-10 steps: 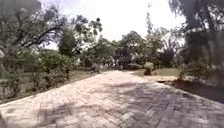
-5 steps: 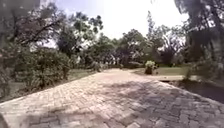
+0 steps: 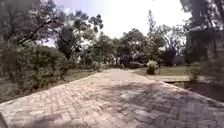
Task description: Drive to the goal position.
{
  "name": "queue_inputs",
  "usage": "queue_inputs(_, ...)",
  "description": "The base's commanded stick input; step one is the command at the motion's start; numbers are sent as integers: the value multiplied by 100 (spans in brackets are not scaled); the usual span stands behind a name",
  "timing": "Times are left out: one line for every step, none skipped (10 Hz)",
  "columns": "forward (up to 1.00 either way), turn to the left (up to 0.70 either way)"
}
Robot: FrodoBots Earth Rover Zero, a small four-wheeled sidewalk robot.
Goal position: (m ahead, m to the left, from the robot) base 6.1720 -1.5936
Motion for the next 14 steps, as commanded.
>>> queue_inputs(70, 0)
queue_inputs(70, 0)
queue_inputs(70, 0)
queue_inputs(70, 0)
queue_inputs(70, 0)
queue_inputs(70, 0)
queue_inputs(70, 0)
queue_inputs(70, 0)
queue_inputs(70, 0)
queue_inputs(70, 0)
queue_inputs(70, 0)
queue_inputs(70, 0)
queue_inputs(70, 0)
queue_inputs(70, 0)
